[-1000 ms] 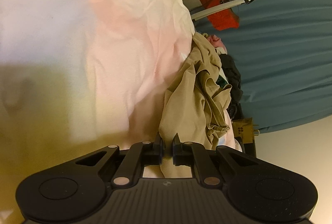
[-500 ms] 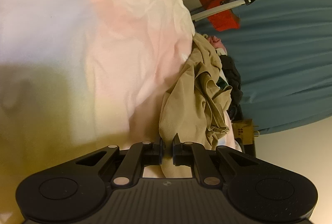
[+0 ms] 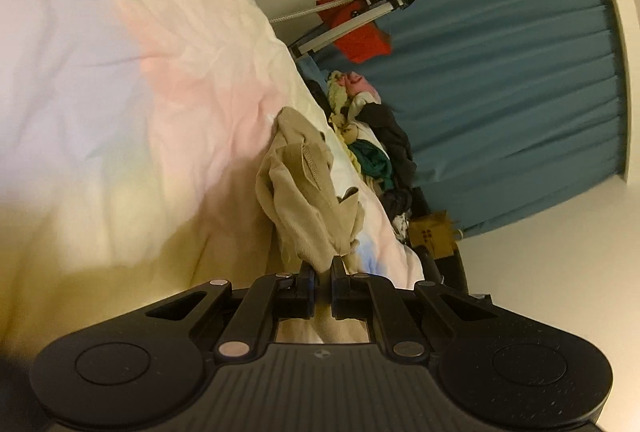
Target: Fold clothes
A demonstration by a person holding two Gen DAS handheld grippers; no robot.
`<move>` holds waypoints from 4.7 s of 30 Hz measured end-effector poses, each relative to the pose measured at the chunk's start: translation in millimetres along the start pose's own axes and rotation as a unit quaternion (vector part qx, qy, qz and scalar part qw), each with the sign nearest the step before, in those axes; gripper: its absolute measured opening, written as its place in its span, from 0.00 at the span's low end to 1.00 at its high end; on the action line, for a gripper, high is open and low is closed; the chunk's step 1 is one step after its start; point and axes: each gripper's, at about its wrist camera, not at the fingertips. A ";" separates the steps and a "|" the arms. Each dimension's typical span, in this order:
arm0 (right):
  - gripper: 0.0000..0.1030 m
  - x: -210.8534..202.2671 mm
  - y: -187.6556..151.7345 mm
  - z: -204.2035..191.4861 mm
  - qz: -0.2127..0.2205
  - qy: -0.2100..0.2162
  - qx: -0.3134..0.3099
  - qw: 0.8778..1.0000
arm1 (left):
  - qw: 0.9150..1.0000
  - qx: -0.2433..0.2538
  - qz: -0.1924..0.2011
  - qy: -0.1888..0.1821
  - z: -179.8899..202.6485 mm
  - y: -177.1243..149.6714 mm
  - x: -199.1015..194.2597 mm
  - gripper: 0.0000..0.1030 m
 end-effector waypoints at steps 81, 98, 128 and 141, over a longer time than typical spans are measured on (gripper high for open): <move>0.33 119.7 -19.1 -49.7 -0.005 -0.139 -0.412 0.900 | 0.884 0.404 -0.097 0.213 3.4 -47.4 143.6 0.84; 0.80 44.8 -12.9 -41.2 0.082 -0.117 -0.296 0.945 | 0.980 0.105 -0.155 0.064 -26.6 -31.6 91.0 0.86; 0.72 114.4 -12.4 56.7 -0.130 0.015 0.147 0.980 | 0.993 -0.116 -0.028 -0.012 -86.1 5.6 94.2 0.21; 0.27 89.7 -1.4 38.7 -0.015 -0.027 0.110 0.993 | 0.991 -0.122 -0.053 -0.028 -61.9 8.0 84.4 0.21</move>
Point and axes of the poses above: each gripper's, at about its wrist camera, not at the fingertips, and x roughly the way its jaws point, z to its right, y to its top, and after that the axes turned 9 degrees about -y, right-handed
